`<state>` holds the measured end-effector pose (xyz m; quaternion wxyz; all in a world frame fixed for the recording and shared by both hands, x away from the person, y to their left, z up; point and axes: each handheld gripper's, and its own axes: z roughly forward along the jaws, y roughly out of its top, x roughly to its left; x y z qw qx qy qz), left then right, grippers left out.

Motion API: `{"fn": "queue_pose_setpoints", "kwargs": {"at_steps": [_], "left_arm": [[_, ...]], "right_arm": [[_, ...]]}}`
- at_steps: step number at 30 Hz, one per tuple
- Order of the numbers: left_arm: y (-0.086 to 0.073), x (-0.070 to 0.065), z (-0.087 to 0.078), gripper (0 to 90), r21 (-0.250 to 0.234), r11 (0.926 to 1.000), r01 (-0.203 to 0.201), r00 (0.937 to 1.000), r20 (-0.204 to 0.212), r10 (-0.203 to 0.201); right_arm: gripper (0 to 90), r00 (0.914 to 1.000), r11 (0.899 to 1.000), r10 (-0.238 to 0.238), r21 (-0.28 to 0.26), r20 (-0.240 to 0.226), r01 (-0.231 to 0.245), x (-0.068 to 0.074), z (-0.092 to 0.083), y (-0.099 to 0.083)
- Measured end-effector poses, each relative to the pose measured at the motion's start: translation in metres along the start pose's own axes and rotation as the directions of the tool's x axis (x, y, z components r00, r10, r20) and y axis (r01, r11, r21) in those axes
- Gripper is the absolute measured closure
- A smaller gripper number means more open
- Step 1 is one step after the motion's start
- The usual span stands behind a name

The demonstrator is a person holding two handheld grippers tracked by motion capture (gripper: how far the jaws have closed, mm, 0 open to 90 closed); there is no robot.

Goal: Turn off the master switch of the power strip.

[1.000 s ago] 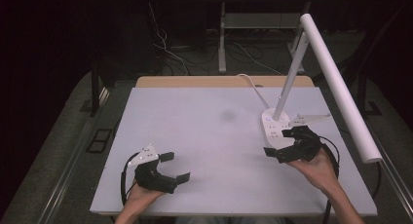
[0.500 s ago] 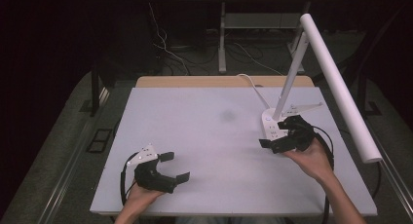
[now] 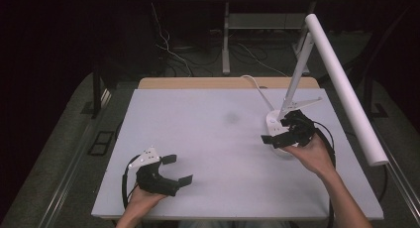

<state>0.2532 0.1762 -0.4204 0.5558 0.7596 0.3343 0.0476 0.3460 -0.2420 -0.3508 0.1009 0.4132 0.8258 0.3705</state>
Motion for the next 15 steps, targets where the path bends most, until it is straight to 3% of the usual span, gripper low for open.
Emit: {"fn": "queue_pose_setpoints", "kwargs": {"at_steps": [15], "left_arm": [[0.000,0.001,0.000,0.0,0.006,1.0000,-0.001,1.0000,0.000,0.001]], "right_arm": [[0.0,0.9991,0.999,0.023,0.028,0.035,-0.024,-0.012,0.019,0.014]]}}
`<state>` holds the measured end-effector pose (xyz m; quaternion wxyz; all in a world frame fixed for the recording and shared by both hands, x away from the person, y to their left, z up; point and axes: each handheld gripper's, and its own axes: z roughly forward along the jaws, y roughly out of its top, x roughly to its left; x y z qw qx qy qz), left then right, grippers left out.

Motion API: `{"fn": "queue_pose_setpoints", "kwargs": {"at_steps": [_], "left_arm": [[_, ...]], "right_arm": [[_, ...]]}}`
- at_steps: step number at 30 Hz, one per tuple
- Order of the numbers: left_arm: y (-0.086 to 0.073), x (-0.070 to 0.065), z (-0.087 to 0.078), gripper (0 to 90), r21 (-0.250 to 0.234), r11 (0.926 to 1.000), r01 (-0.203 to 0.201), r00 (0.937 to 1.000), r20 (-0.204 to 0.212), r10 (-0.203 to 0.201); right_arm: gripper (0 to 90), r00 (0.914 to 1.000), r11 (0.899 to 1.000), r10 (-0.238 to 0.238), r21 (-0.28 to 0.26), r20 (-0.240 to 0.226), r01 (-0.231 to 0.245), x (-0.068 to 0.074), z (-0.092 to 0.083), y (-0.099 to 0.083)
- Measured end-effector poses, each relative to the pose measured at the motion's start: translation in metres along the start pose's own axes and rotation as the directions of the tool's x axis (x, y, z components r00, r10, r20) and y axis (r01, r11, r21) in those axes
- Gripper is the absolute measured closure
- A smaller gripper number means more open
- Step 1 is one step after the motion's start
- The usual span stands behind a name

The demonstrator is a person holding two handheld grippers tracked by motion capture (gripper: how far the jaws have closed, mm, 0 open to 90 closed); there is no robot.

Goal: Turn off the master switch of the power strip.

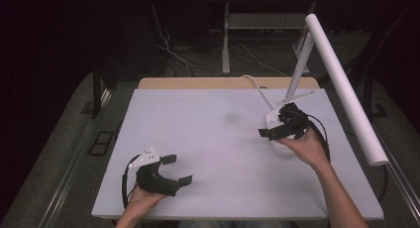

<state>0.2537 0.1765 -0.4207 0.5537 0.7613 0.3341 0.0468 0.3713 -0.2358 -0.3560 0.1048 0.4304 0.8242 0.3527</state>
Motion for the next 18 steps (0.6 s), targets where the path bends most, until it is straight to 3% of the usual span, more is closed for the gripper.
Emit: {"fn": "queue_pose_setpoints", "kwargs": {"at_steps": [8,11,12,17,18], "left_arm": [[0.000,0.001,-0.001,0.0,0.001,1.0000,-0.002,1.0000,0.000,0.002],[0.000,0.001,0.000,0.0,0.003,1.0000,-0.003,1.0000,0.000,0.003],[0.000,0.001,0.000,0.0,0.004,1.0000,-0.002,1.0000,0.000,0.002],[0.000,0.001,-0.001,0.0,0.005,1.0000,-0.003,1.0000,0.000,0.003],[0.000,0.002,-0.001,0.0,0.003,1.0000,-0.002,1.0000,-0.001,0.002]], "right_arm": [[2.3,0.9994,1.000,0.004,0.023,0.033,-0.005,-0.002,0.007,0.008],[8.7,0.9989,1.000,-0.002,0.021,0.047,0.001,-0.003,0.009,0.013],[14.7,0.9988,1.000,-0.006,0.022,0.048,0.005,-0.003,0.009,0.013],[19.3,0.9970,1.000,-0.028,0.017,0.072,0.027,-0.002,0.013,0.018],[27.0,0.9953,0.999,-0.037,0.013,0.089,0.036,-0.001,0.014,0.021]]}}
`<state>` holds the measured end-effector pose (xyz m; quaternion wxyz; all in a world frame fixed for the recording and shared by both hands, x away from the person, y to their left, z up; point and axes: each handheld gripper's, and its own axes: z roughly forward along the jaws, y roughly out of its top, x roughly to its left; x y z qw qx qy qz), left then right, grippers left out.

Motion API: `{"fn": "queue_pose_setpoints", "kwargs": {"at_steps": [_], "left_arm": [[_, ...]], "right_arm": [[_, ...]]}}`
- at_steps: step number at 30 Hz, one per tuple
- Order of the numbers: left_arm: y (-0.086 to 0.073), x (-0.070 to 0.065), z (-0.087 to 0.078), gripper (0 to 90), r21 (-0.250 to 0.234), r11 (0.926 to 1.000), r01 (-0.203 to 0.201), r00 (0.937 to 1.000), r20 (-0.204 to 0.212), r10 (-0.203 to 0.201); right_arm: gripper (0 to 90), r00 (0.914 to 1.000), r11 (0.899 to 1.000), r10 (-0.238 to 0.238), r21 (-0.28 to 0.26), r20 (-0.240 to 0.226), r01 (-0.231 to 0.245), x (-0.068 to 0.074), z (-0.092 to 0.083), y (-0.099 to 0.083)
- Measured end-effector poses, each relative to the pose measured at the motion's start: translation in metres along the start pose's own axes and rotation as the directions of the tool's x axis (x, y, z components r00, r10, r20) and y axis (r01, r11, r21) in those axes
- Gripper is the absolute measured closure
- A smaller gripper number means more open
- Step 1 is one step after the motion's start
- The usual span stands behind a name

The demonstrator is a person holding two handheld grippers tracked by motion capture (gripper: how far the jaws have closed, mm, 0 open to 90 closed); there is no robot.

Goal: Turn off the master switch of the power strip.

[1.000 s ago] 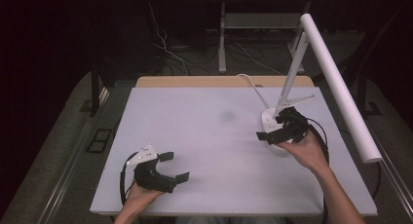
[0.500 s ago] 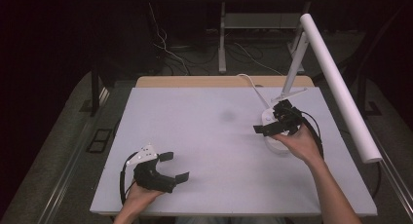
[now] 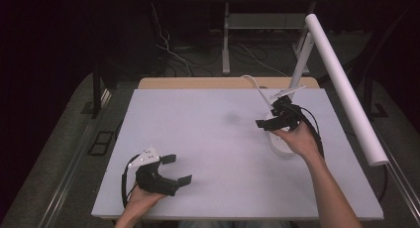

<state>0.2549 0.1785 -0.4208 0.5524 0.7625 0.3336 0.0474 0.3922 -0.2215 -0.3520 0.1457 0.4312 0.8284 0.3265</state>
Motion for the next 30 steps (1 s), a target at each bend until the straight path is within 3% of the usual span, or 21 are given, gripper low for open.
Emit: {"fn": "queue_pose_setpoints", "kwargs": {"at_steps": [5,12,16,30], "left_arm": [[0.000,0.002,-0.001,0.0,0.001,1.0000,-0.004,1.0000,0.000,0.004],[0.000,0.004,-0.001,0.0,0.007,1.0000,-0.003,1.0000,0.000,0.003],[0.001,0.007,0.000,0.0,0.014,0.9999,-0.009,1.0000,0.000,0.009],[0.000,0.010,-0.001,0.0,0.015,0.9999,-0.004,1.0000,-0.007,0.004]], "right_arm": [[42.7,0.9992,1.000,-0.024,0.015,0.033,0.024,0.000,0.004,0.004],[74.9,0.9967,1.000,-0.009,0.026,0.081,0.007,-0.006,0.011,0.006],[88.9,0.9970,0.999,0.000,0.034,0.077,-0.003,-0.009,0.015,0.008],[89.2,0.9885,0.998,-0.013,0.065,0.151,0.003,-0.014,0.035,0.020]]}}
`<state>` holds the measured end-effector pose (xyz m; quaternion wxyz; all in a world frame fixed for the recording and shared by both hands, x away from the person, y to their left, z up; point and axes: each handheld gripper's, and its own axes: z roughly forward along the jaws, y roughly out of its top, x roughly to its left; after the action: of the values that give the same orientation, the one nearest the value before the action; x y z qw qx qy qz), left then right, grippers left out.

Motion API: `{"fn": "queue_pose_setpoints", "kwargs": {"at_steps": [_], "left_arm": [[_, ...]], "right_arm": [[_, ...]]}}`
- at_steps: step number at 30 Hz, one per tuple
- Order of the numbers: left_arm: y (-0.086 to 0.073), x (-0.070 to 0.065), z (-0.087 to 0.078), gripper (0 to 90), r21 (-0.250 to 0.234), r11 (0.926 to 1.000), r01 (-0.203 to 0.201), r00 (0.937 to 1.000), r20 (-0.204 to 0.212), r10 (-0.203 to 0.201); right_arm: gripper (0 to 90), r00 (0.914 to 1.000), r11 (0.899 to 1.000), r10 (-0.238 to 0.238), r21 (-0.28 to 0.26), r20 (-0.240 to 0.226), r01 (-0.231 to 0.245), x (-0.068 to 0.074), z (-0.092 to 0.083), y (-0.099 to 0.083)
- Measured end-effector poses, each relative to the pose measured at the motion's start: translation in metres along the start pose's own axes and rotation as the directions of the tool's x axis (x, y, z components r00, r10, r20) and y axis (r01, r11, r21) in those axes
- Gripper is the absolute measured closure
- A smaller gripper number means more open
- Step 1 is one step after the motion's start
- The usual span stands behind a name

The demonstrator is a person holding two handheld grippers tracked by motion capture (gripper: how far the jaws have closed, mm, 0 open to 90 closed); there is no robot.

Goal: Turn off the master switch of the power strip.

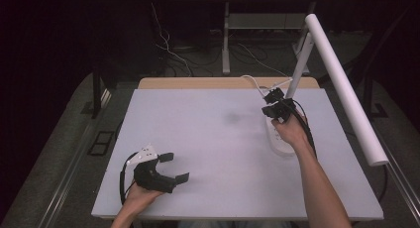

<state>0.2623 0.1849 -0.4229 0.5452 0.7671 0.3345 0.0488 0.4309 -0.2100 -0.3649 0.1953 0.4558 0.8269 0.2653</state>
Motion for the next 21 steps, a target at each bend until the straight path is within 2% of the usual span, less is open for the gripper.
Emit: {"fn": "queue_pose_setpoints", "kwargs": {"at_steps": [6,16,21], "left_arm": [[0.001,-0.001,0.001,0.0,-0.004,1.0000,-0.007,1.0000,-0.003,0.007],[0.001,0.000,-0.001,0.0,-0.009,0.9999,-0.012,0.9999,-0.008,0.012],[0.001,0.000,0.000,0.0,-0.008,0.9999,-0.014,0.9999,-0.006,0.014]], "right_arm": [[89.2,0.9982,0.999,-0.026,0.034,0.054,0.024,-0.002,0.009,0.004],[89.2,0.9952,0.996,-0.035,0.085,0.091,0.027,-0.003,0.022,0.004],[89.3,0.9897,0.991,-0.065,0.125,0.127,0.049,0.000,0.028,0.002]]}}
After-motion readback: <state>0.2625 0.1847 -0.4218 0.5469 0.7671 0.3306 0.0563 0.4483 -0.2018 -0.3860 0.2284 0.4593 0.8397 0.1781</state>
